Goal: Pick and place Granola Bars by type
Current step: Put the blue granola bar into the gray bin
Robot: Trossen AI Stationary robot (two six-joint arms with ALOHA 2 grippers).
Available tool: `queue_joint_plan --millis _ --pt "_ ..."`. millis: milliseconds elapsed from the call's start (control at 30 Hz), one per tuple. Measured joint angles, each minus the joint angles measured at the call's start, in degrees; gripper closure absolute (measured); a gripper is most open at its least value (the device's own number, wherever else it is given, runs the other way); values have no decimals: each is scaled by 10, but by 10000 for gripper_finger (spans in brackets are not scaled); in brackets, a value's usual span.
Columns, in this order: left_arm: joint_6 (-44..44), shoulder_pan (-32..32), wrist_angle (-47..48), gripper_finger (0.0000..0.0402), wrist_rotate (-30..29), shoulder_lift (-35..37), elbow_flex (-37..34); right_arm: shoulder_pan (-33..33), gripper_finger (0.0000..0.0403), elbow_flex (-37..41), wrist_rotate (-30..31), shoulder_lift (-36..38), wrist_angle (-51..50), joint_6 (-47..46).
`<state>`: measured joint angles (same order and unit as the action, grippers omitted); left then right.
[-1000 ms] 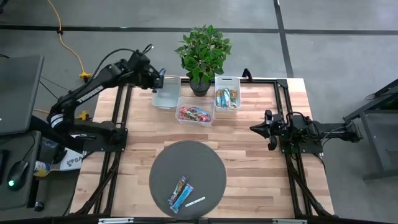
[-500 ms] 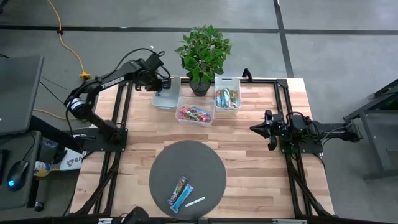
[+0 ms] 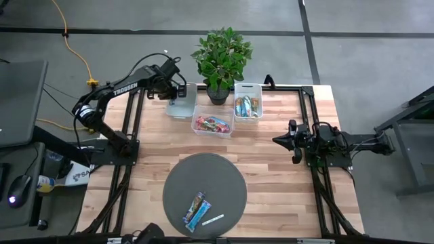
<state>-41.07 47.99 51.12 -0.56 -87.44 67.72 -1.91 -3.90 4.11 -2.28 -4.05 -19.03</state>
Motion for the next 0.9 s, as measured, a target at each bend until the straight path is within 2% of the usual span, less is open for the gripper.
queue_joint_plan --millis 367,667,900 --pt "25 0 -4 343 -15 0 -3 0 402 0 0 0 0 0" --pt "23 0 -81 343 25 0 -76 0 402 0 0 0 0 0" --pt "35 0 -97 343 20 0 -85 0 402 0 0 0 0 0"
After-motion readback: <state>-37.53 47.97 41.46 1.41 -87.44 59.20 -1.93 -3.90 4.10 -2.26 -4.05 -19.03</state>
